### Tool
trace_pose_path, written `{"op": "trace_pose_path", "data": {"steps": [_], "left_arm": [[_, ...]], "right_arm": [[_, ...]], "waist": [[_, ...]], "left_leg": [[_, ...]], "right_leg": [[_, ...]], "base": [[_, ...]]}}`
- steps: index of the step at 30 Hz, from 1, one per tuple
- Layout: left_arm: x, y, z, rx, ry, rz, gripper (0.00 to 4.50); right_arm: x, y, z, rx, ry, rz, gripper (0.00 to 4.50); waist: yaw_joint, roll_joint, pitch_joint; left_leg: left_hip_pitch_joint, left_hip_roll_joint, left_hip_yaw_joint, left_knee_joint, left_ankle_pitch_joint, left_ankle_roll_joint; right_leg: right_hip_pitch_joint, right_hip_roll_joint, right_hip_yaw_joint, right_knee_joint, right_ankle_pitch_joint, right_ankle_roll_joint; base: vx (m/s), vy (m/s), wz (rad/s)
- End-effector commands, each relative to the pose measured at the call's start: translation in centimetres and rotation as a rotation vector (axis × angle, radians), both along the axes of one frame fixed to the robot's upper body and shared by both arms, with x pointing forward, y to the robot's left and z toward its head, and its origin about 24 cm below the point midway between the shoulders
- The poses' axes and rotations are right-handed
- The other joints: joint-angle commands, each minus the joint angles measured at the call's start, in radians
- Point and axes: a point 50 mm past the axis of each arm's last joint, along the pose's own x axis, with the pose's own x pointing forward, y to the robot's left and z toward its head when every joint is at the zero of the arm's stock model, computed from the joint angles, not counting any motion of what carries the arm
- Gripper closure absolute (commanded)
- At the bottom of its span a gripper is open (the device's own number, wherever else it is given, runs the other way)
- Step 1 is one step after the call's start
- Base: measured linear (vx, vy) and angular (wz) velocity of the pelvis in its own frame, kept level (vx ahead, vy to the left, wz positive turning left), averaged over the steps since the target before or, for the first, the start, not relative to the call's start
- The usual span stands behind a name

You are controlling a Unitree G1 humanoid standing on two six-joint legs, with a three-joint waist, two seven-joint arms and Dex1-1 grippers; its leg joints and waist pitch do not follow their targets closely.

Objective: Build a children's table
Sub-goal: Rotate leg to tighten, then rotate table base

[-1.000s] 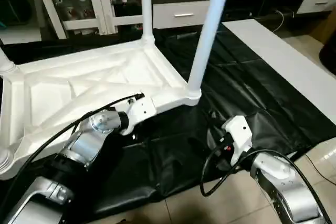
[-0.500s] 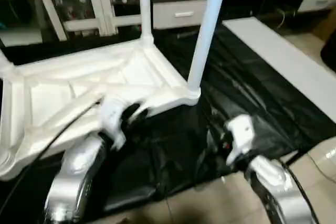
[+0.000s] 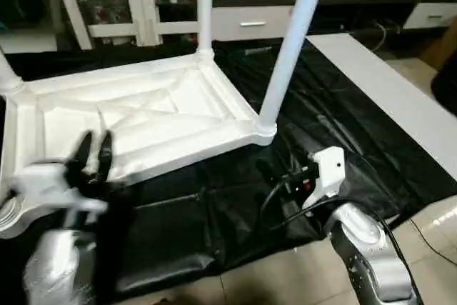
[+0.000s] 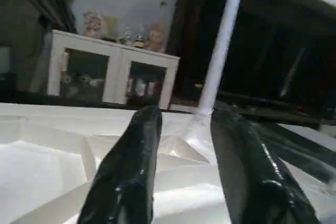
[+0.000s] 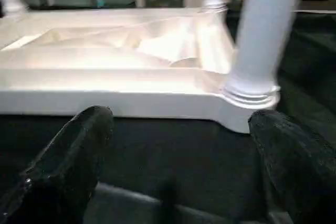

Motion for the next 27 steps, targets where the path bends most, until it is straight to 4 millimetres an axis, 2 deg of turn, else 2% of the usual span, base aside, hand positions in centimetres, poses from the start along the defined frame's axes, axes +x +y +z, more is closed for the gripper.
{"op": "trace_pose_path", "data": {"steps": [1,3,5,6,7,8,9,10,11,12,14,16,17,18,23,24,25,26,27], "left_arm": [[-0.8,1.2,-0.5,0.017,0.007,-0.048,2.40],[-2.1,3.0,-1.2,0.065,0.066,-0.098,2.24],[-3.0,4.6,-1.3,0.107,0.099,-0.102,2.16],[-3.3,5.3,-1.3,0.126,0.104,-0.091,2.16],[-3.3,5.3,-1.3,0.126,0.104,-0.091,1.92],[-4.2,6.9,-1.1,0.140,0.121,-0.066,1.81],[-4.2,6.9,-1.1,0.140,0.121,-0.066,1.77],[-5.4,8.1,-1.4,0.151,0.172,-0.088,1.72],[-5.9,8.5,-1.6,0.159,0.194,-0.101,1.72],[-6.4,8.9,-1.7,0.159,0.206,-0.099,1.61],[-7.2,9.8,-1.7,0.172,0.214,-0.077,1.47],[-8.0,10.7,-1.8,0.184,0.227,-0.049,1.33],[-8.1,10.9,-1.9,0.184,0.230,-0.046,1.18],[-8.1,10.9,-1.9,0.184,0.230,-0.046,1.07],[-10.0,13.8,-1.2,0.208,0.216,0.086,0.70],[-10.1,14.2,-1.0,0.215,0.214,0.103,0.57],[-10.2,14.5,-0.9,0.222,0.213,0.108,0.50],[-10.1,14.6,-0.7,0.224,0.205,0.108,0.46],[-9.9,14.8,-0.4,0.228,0.195,0.107,0.39]], "right_arm": [[-0.1,-0.2,0.3,-0.005,-0.015,0.043,0.00],[0.0,-0.7,0.3,-0.008,-0.012,0.063,0.00],[0.1,-1.1,0.4,-0.010,-0.012,0.069,0.00],[0.1,-1.2,0.4,-0.010,-0.013,0.070,0.00],[0.1,-1.2,0.4,-0.010,-0.013,0.070,0.00],[0.1,-1.5,0.4,-0.012,-0.013,0.073,0.00],[0.1,-1.5,0.4,-0.012,-0.013,0.073,0.00],[0.1,-1.6,0.3,-0.014,-0.013,0.078,0.00],[0.0,-1.7,0.3,-0.014,-0.012,0.081,0.00],[0.0,-1.7,0.3,-0.014,-0.012,0.083,0.00],[-0.1,-1.7,0.3,-0.011,-0.013,0.088,0.00],[-0.2,-1.7,0.3,-0.007,-0.013,0.091,0.00],[-0.2,-1.7,0.3,-0.006,-0.013,0.092,0.00],[-0.2,-1.7,0.3,-0.006,-0.013,0.092,0.00],[-0.1,-1.8,0.3,-0.005,-0.015,0.098,0.00],[-0.1,-1.9,0.3,-0.005,-0.015,0.099,0.00],[0.0,-1.9,0.3,-0.005,-0.016,0.099,0.00],[0.0,-1.9,0.3,-0.005,-0.017,0.100,0.00],[0.0,-2.0,0.3,-0.006,-0.017,0.101,0.00]], "waist": [[0.005,0.011,-0.038],[0.006,0.013,-0.036],[0.003,0.013,-0.034],[0.004,0.017,-0.032],[0.002,0.017,-0.031],[0.004,0.019,-0.029],[0.004,0.017,-0.030],[0.003,0.017,-0.029],[0.005,0.018,-0.029],[0.003,0.021,-0.025],[0.002,0.018,-0.025],[0.001,0.021,-0.024],[0.002,0.018,-0.022],[0.002,0.018,-0.022],[0.003,0.018,-0.023],[0.002,0.012,-0.022],[0.003,0.012,-0.022],[0.004,0.016,-0.023],[0.005,0.012,-0.022]], "left_leg": [[0.006,0.034,-0.012,-0.085,-0.300,-0.011],[0.011,0.033,-0.012,-0.087,-0.329,-0.018],[0.009,0.034,-0.014,-0.091,-0.351,-0.024],[0.013,0.034,-0.014,-0.093,-0.377,-0.029],[0.015,0.034,-0.014,-0.093,-0.392,-0.032],[0.019,0.036,-0.015,-0.095,-0.425,-0.038],[0.019,0.035,-0.015,-0.094,-0.433,-0.039],[0.017,0.035,-0.017,-0.096,-0.438,-0.039],[0.018,0.034,-0.017,-0.096,-0.443,-0.038],[0.015,0.035,-0.019,-0.100,-0.459,-0.040],[0.022,0.037,-0.021,-0.101,-0.504,-0.052],[0.024,0.037,-0.022,-0.102,-0.518,-0.054],[0.024,0.037,-0.022,-0.102,-0.535,-0.053],[0.024,0.037,-0.022,-0.102,-0.535,-0.053],[0.026,0.037,-0.027,-0.103,-0.552,-0.054],[0.025,0.037,-0.027,-0.103,-0.554,-0.053],[0.025,0.038,-0.027,-0.104,-0.551,-0.052],[0.028,0.039,-0.027,-0.104,-0.553,-0.054],[0.028,0.040,-0.026,-0.104,-0.553,-0.053]], "right_leg": [[0.028,-0.036,0.041,-0.080,-0.179,-0.088],[0.025,-0.036,0.041,-0.081,-0.208,-0.083],[0.026,-0.036,0.043,-0.081,-0.237,-0.081],[0.020,-0.035,0.044,-0.085,-0.260,-0.081],[0.019,-0.034,0.045,-0.085,-0.269,-0.081],[0.015,-0.037,0.048,-0.089,-0.295,-0.086],[0.015,-0.037,0.048,-0.088,-0.302,-0.088],[0.017,-0.037,0.048,-0.088,-0.310,-0.088],[0.015,-0.037,0.049,-0.090,-0.326,-0.085],[0.014,-0.038,0.051,-0.092,-0.350,-0.080],[0.009,-0.039,0.051,-0.098,-0.395,-0.074],[0.007,-0.040,0.052,-0.100,-0.403,-0.075],[0.006,-0.041,0.053,-0.103,-0.425,-0.072],[0.006,-0.041,0.053,-0.103,-0.425,-0.072],[0.005,-0.043,0.053,-0.104,-0.447,-0.067],[0.005,-0.042,0.052,-0.104,-0.442,-0.071],[0.005,-0.042,0.053,-0.103,-0.437,-0.073],[0.003,-0.042,0.053,-0.102,-0.425,-0.078],[0.003,-0.041,0.053,-0.099,-0.409,-0.084]], "base": [[0.000,0.000,0.00],[0.000,0.000,0.00],[0.000,0.000,0.00],[0.000,0.000,0.00],[0.000,0.000,0.00],[0.000,0.000,0.00],[0.000,0.000,0.00],[0.000,0.000,0.00],[0.000,0.000,0.00],[0.000,0.000,0.00],[0.000,0.000,0.00],[0.000,0.000,0.00],[0.000,0.000,0.00],[0.000,0.000,0.00],[0.000,0.000,0.00],[0.000,0.000,0.00],[0.000,0.000,0.00],[0.000,0.000,0.00],[0.000,0.000,0.00]]}}
